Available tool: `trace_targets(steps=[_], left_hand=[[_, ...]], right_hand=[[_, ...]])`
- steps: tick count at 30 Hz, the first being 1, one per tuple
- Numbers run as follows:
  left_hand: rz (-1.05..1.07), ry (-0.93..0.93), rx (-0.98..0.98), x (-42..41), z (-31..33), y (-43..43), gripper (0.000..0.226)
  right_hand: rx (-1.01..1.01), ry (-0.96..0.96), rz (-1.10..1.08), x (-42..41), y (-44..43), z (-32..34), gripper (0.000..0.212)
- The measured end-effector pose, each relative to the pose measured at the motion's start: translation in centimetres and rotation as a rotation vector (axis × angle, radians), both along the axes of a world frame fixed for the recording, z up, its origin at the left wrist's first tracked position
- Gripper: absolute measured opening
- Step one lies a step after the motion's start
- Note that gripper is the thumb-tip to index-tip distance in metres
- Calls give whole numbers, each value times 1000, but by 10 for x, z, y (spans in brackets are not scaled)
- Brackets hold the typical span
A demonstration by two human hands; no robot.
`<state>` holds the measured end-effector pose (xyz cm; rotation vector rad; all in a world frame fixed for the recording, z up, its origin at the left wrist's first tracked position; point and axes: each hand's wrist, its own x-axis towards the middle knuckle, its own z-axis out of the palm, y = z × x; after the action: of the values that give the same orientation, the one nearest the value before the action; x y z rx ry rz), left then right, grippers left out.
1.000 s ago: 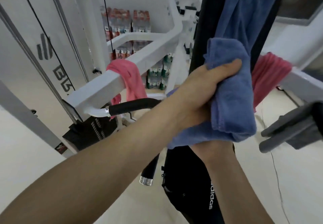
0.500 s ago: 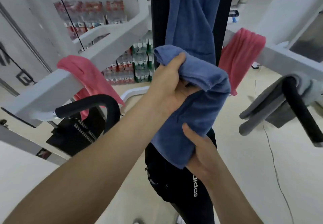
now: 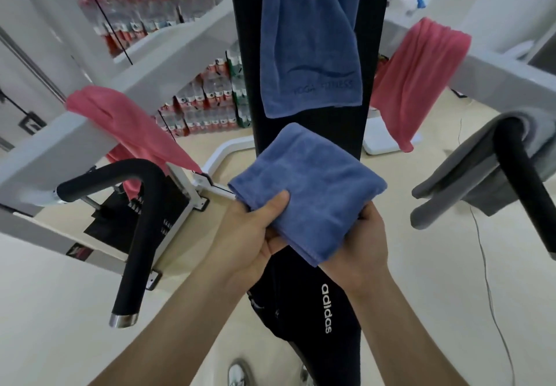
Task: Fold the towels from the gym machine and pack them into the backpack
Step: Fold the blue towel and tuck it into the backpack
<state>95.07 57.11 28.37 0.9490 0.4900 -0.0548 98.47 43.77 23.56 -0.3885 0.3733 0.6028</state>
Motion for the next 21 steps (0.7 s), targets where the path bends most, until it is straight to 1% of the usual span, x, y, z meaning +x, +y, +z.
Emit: trace_targets(steps=[3, 5, 7, 8, 9, 11, 12, 13, 14, 15, 16, 17, 18, 19, 20, 21], left_hand=[[58, -26, 80, 1, -10, -10, 27], [92, -39, 173, 1, -16, -16, 28], [136, -46, 239, 0, -22, -22, 24], [162, -45, 278, 0, -25, -25, 21], [181, -38, 325, -1, -28, -28, 17], [174, 4, 386, -4, -32, -35, 10], [152, 48, 395, -6, -35, -36, 9], [138, 97, 386, -9, -37, -34, 11], [141, 145, 366, -12, -37, -30, 18], [157, 180, 412, -15, -40, -23, 33], [175, 198, 558, -20, -45, -12, 55], [156, 175, 725, -25, -51, -1, 78], [93, 96, 836, -29, -52, 8, 91], [-40, 0, 876, -30, -49, 15, 96], [-239, -78, 882, -30, -44, 17, 93], [-466, -114, 891, -28, -39, 18, 88]], right_hand=[[91, -137, 3, -3, 2, 3, 64], [58, -222, -5, -2, 2, 4, 63], [32, -273, 9, -5, -3, 6, 63], [-23, -308, 36, -8, -5, 7, 58], [-118, -379, 83, -12, -7, 8, 46], [-424, -503, 170, -16, -8, 8, 16], [-586, -476, 158, -16, -9, 7, 11], [-706, -433, 161, -15, -15, 4, 14], [-763, -411, 206, -12, -24, 1, 16], [-788, -421, 276, -8, -35, 3, 22], [-784, -460, 372, -3, -46, 5, 27], [-774, -516, 491, 1, -59, 10, 31], [-787, -570, 616, 5, -70, 14, 34], [-805, -620, 726, 8, -79, 16, 33], [-815, -664, 820, 11, -84, 16, 32], [-818, -710, 904, 13, -88, 16, 31]])
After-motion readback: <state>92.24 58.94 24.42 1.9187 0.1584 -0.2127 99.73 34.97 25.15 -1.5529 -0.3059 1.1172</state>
